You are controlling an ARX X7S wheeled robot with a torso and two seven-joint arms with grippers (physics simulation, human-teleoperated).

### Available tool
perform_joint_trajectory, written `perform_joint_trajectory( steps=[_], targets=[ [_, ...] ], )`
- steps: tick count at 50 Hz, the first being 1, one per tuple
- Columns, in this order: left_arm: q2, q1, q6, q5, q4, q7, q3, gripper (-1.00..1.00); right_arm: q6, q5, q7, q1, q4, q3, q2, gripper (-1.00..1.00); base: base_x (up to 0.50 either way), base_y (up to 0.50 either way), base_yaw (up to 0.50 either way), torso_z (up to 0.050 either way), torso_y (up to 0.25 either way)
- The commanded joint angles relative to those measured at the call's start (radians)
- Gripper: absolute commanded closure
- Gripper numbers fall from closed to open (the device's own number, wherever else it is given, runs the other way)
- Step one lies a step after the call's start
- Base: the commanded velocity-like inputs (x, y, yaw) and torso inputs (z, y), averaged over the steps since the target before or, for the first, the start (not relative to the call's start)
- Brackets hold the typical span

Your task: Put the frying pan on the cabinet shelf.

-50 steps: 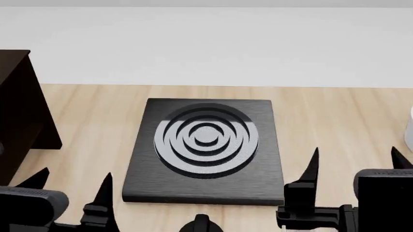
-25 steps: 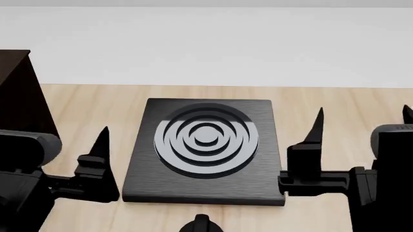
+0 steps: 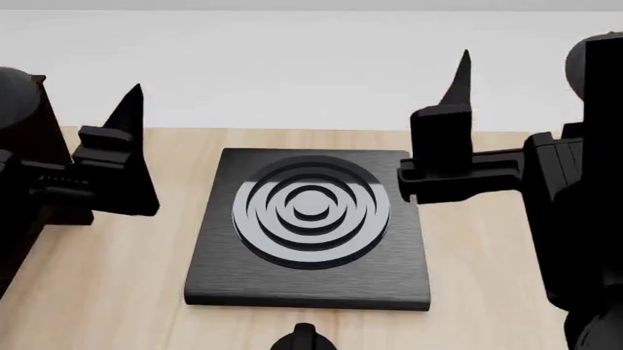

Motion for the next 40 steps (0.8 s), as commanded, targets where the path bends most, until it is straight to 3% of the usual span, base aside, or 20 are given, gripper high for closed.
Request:
perform_joint_trajectory(
  steps=[1,10,30,40],
  targets=[
    [-0.035,-0.169,0.043,-0.236,-0.090,-0.205,0.037,-1.00,-0.004,0.158,0.126,0.175,0.095,-0.091,0.017,-1.00,0.00,0.00,0.00,0.000,0.000],
    [-0.051,-0.246,0.087,-0.297,-0.123,-0.268,0.090,-1.00,-0.044,0.118,0.095,0.189,0.101,-0.130,0.016,-1.00,0.00,0.00,0.00,0.000,0.000],
    [-0.048,-0.317,0.130,-0.290,-0.156,-0.244,0.144,-1.00,-0.101,0.099,0.109,0.248,0.101,-0.156,0.028,-1.00,0.00,0.00,0.00,0.000,0.000],
    [-0.036,-0.293,0.137,-0.261,-0.140,-0.212,0.172,-1.00,-0.153,0.061,0.078,0.117,0.042,-0.135,0.042,-1.00,0.00,0.00,0.00,0.000,0.000]
  ],
)
